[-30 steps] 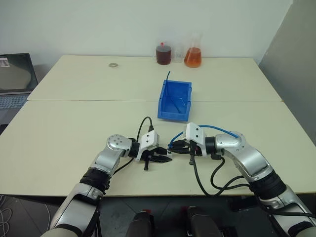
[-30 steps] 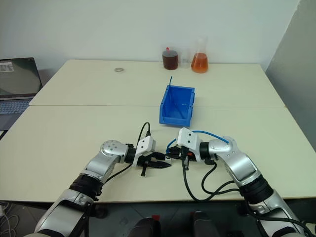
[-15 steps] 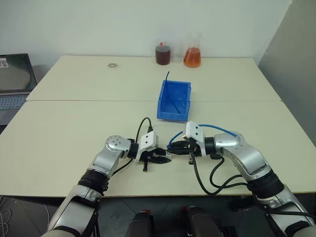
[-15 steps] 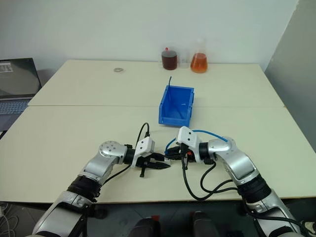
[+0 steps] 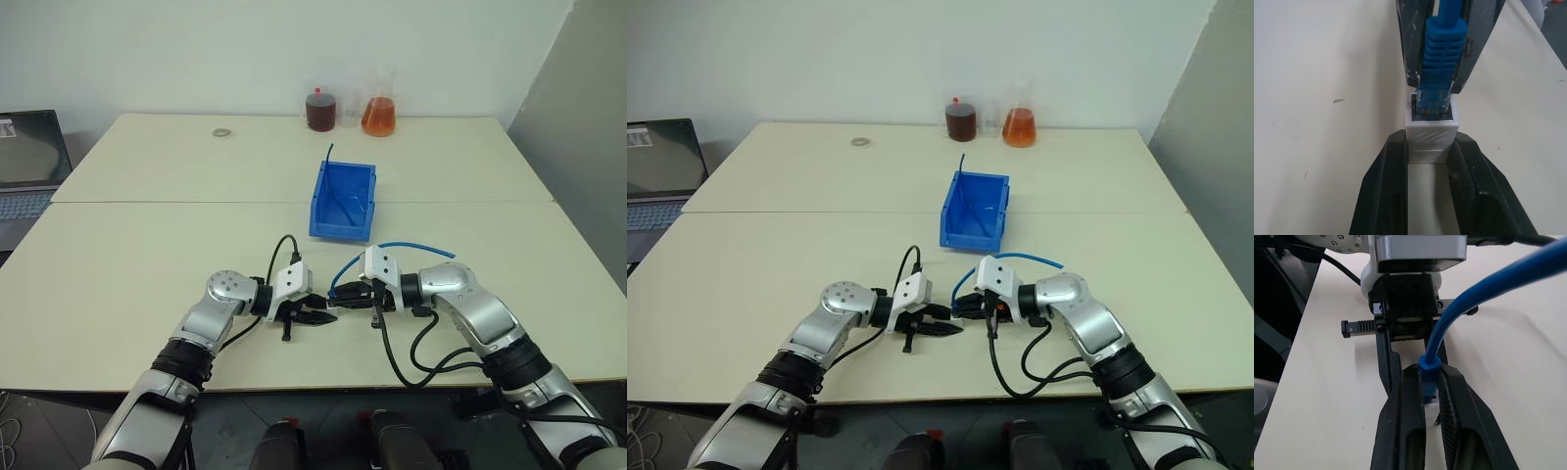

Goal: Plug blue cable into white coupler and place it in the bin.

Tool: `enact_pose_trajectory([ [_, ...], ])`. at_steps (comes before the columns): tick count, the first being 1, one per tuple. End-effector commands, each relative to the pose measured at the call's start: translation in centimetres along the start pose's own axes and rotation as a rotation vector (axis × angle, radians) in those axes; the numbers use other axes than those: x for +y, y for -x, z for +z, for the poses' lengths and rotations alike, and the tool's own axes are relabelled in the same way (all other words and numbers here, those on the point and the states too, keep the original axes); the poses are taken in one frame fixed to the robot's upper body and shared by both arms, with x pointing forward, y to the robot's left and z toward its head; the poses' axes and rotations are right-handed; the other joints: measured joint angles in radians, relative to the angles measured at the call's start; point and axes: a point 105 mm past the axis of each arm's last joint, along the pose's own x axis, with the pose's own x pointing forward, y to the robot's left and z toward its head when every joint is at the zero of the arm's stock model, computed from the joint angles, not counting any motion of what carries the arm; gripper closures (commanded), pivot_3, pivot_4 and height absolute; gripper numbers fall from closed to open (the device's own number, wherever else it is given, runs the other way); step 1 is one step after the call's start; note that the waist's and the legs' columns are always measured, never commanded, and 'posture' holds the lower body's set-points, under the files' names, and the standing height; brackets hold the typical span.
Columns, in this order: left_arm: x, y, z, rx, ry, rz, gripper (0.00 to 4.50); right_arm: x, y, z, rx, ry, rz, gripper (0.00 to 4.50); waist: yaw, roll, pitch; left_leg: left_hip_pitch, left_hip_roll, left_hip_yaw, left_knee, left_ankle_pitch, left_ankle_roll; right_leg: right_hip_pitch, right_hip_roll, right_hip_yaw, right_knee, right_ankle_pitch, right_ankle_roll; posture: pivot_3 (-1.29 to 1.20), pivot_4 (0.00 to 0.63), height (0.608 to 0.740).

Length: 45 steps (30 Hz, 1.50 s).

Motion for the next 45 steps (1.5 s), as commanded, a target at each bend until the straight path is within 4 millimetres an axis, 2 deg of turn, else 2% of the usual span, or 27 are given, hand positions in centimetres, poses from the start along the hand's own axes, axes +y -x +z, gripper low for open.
enact_pose_trajectory([
  [1,0.6,0.7,2.0,-0.054,-0.069,0.025,3.72,1.0,0.2,-5.1,0.174,-0.097,0.014,4.36,0.000,0.000,0.000,0.000,0.000,0.000,0.000,0.000,0.000,0.000,0.000,0.000,0.000,0.000,0.000,0.00,0.150,0.740],
  [9,0.6,0.9,2.0,-0.050,-0.074,0.027,3.72,0.9,-0.2,-6.4,0.200,-0.122,-0.027,4.36,0.000,0.000,0.000,0.001,0.001,0.000,0.000,0.000,0.000,0.001,0.001,0.000,0.000,0.000,0.000,0.00,0.150,0.740],
  [11,0.7,1.1,1.9,-0.053,-0.057,0.027,3.01,0.7,-0.1,-6.3,0.188,-0.139,-0.037,4.36,-0.001,0.000,0.000,0.002,0.001,0.000,0.000,0.000,0.000,0.001,0.001,0.000,0.000,0.000,0.000,0.00,0.150,0.740],
  [14,0.6,1.6,2.0,-0.050,-0.033,0.024,2.41,-0.2,0.2,-5.4,0.141,-0.166,-0.080,4.36,0.000,0.000,-0.002,0.005,0.001,0.000,0.000,0.000,0.000,0.005,0.001,-0.002,0.000,-0.001,-0.001,0.00,0.150,0.740],
  [19,0.5,3.7,3.3,-0.073,-0.023,0.088,1.44,-1.7,1.8,-1.0,-0.013,-0.242,-0.162,4.36,0.003,0.001,-0.002,0.008,0.002,-0.002,0.000,0.000,0.000,0.008,0.001,-0.001,0.000,-0.002,-0.004,0.00,0.150,0.740],
  [23,0.1,6.2,4.0,-0.053,-0.030,0.167,0.62,-3.3,3.8,4.0,-0.161,-0.332,-0.245,4.36,0.003,0.001,0.000,0.003,0.005,-0.003,0.000,0.000,0.000,0.004,0.000,-0.001,0.000,-0.003,-0.006,0.00,0.150,0.740],
  [24,0.1,6.5,4.2,-0.053,-0.031,0.185,0.41,-3.6,4.1,4.6,-0.179,-0.347,-0.257,4.36,0.003,0.001,0.001,0.000,0.007,-0.002,0.000,0.000,0.000,0.001,0.000,-0.001,0.000,-0.001,-0.001,0.00,0.150,0.740],
  [26,0.9,7.6,5.7,-0.086,-0.034,0.299,0.04,-5.4,5.1,7.6,-0.262,-0.394,-0.313,4.36,0.003,0.001,0.001,-0.003,0.006,-0.002,0.000,0.000,0.000,-0.003,0.000,0.000,0.000,-0.001,-0.001,0.00,0.150,0.740],
  [27,1.8,8.4,7.2,-0.131,-0.031,0.405,0.04,-6.8,5.6,9.4,-0.307,-0.417,-0.345,4.36,0.003,0.001,0.001,-0.007,0.007,-0.001,0.000,0.000,0.000,-0.006,0.000,0.000,0.000,0.000,-0.001,0.00,0.150,0.740],
  [29,2.8,9.4,9.2,-0.218,0.004,0.548,0.04,-8.9,5.8,11.0,-0.323,-0.453,-0.377,4.36,0.000,0.003,0.008,-0.009,0.008,-0.002,0.000,0.000,0.000,-0.008,0.000,-0.001,0.000,0.000,-0.001,0.00,0.150,0.740],
  [31,3.0,9.2,9.8,-0.267,0.042,0.603,0.04,-10.5,5.4,10.8,-0.309,-0.514,-0.387,4.36,0.003,0.003,0.007,-0.014,0.009,-0.002,0.001,0.001,0.000,-0.012,0.001,-0.001,0.000,0.003,-0.001,0.00,0.150,0.740],
  [33,2.7,8.7,9.7,-0.277,0.066,0.621,0.04,-12.7,5.0,9.7,-0.254,-0.544,-0.453,4.36,0.004,0.002,0.006,-0.012,0.010,-0.001,0.000,0.000,0.000,-0.009,0.002,-0.003,-0.002,0.002,-0.002,0.00,0.150,0.740],
  [35,2.6,8.3,9.7,-0.282,0.079,0.638,0.04,-15.3,5.3,8.7,-0.211,-0.584,-0.555,4.36,0.006,0.002,0.007,-0.010,0.009,0.001,-0.001,0.000,0.000,-0.007,0.002,-0.003,-0.002,0.004,-0.007,0.00,0.150,0.740],
  [38,2.5,8.1,9.9,-0.293,0.088,0.665,0.04,-17.7,6.0,8.2,-0.179,-0.581,-0.665,4.36,0.005,0.002,0.007,-0.015,0.009,0.004,-0.001,0.000,0.000,-0.011,0.002,-0.002,-0.004,0.005,-0.008,0.00,0.150,0.740],
  [40,2.5,8.1,9.9,-0.295,0.089,0.690,0.04,-18.5,6.2,8.3,-0.168,-0.569,-0.698,4.36,0.003,0.002,0.008,-0.018,0.008,0.006,-0.002,0.000,0.000,-0.015,0.001,0.000,-0.004,0.005,-0.008,0.00,0.150,0.740],
  [42,2.6,8.1,9.9,-0.300,0.089,0.730,0.00,-18.7,6.1,8.6,-0.159,-0.548,-0.699,3.68,0.002,0.002,0.008,-0.018,0.009,0.008,-0.004,0.000,0.000,-0.017,0.001,0.001,-0.004,0.005,-0.009,0.00,0.150,0.740],
  [43,2.6,8.0,10.0,-0.309,0.094,0.739,0.00,-18.8,6.0,8.9,-0.161,-0.539,-0.695,3.63,0.003,0.002,0.008,-0.018,0.009,0.008,-0.005,0.000,0.000,-0.017,0.001,0.001,-0.004,0.005,-0.009,0.00,0.150,0.740],
  [45,2.4,7.9,10.1,-0.321,0.105,0.744,0.00,-18.8,5.8,9.6,-0.167,-0.519,-0.682,3.23,0.002,0.002,0.008,-0.017,0.009,0.008,-0.009,0.000,-0.001,-0.017,0.000,0.001,-0.005,0.005,-0.009,0.00,0.150,0.740],
])
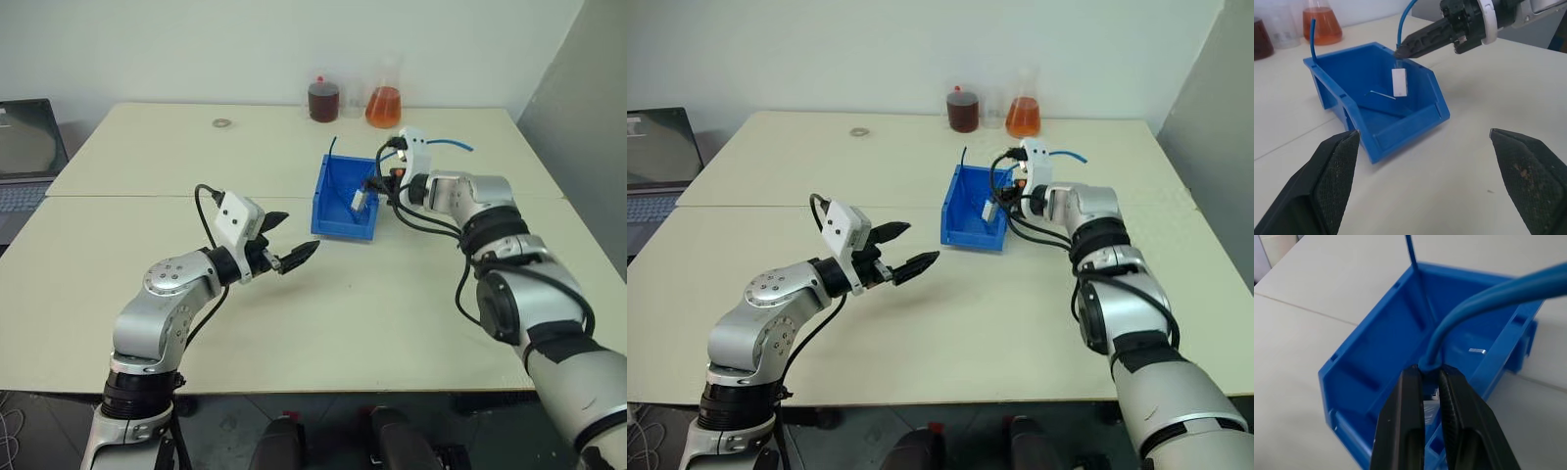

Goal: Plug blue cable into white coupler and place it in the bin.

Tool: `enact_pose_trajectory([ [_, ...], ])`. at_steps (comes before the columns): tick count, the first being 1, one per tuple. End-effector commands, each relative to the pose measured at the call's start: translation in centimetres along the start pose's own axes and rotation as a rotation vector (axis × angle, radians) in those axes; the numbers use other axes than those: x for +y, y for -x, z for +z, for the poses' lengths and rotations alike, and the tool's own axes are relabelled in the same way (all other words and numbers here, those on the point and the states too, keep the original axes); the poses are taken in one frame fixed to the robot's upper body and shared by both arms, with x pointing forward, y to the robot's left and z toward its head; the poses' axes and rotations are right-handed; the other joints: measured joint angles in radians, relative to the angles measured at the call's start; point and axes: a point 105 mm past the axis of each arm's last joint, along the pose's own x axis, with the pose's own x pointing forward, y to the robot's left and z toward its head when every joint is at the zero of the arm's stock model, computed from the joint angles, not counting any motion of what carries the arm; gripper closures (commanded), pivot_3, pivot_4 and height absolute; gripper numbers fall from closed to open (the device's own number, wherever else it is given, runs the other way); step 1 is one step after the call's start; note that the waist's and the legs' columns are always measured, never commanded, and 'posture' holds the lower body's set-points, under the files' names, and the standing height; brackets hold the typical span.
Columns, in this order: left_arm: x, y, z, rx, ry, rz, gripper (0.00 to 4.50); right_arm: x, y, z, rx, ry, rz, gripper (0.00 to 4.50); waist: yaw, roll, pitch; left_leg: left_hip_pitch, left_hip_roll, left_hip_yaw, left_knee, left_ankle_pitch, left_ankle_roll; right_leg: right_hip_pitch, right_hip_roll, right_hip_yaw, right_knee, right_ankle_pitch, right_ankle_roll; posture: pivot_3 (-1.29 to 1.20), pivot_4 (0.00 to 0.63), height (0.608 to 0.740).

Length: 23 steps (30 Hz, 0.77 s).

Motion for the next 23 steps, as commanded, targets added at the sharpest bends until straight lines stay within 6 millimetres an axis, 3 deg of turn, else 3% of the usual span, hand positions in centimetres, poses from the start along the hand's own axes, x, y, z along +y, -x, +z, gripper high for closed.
enact_pose_trajectory([
  [1,-0.8,0.0,0.9,-0.042,-0.012,0.013,0.00,1.1,0.0,2.6,-0.069,0.057,0.037,2.88,-0.001,0.000,0.000,0.000,0.000,0.000,-0.002,0.000,0.000,-0.001,0.000,0.000,0.000,0.000,0.000,0.00,0.150,0.740],
  [6,-1.3,-0.3,0.7,-0.047,0.003,0.007,0.00,0.7,0.4,2.9,-0.069,0.086,0.024,1.93,0.000,0.000,0.000,0.000,0.001,0.000,-0.004,0.000,0.000,-0.004,0.000,0.000,0.001,-0.001,-0.001,0.00,0.150,0.740],
  [12,-0.9,-0.8,0.7,-0.049,0.037,0.030,0.00,-2.4,2.1,3.5,-0.093,0.083,-0.096,0.42,0.003,0.000,0.000,-0.001,0.000,0.001,-0.003,0.000,-0.001,-0.004,0.000,0.000,0.001,-0.001,-0.001,0.00,0.150,0.740],
  [16,-0.3,-0.6,0.6,-0.040,0.066,0.082,0.00,-3.3,3.9,4.2,-0.115,0.099,-0.075,0.42,0.002,0.000,0.000,-0.001,0.000,0.001,-0.003,0.000,-0.001,-0.004,0.000,0.001,0.001,-0.001,-0.001,0.00,0.150,0.740],
  [18,0.4,-0.3,0.2,-0.033,0.086,0.133,0.00,-2.7,5.7,4.1,-0.195,0.147,-0.046,0.42,0.006,-0.001,-0.001,-0.001,0.000,0.001,-0.003,0.000,-0.001,-0.003,0.000,0.001,0.001,-0.001,-0.001,0.00,0.150,0.740],
  [20,1.5,0.1,-0.3,-0.030,0.104,0.221,0.00,-1.4,8.0,1.5,-0.272,0.301,-0.088,0.42,0.005,0.000,-0.001,-0.001,0.001,-0.004,-0.003,0.000,-0.001,-0.002,-0.001,-0.002,0.001,-0.001,-0.001,0.00,0.150,0.740],
  [23,2.9,0.8,-0.8,-0.035,0.150,0.316,0.00,-0.1,10.6,-3.9,-0.289,0.392,-0.194,0.42,0.013,-0.001,-0.005,-0.003,0.002,-0.010,-0.004,0.000,-0.001,-0.002,-0.005,-0.003,0.000,-0.002,0.001,0.00,0.150,0.740],
])
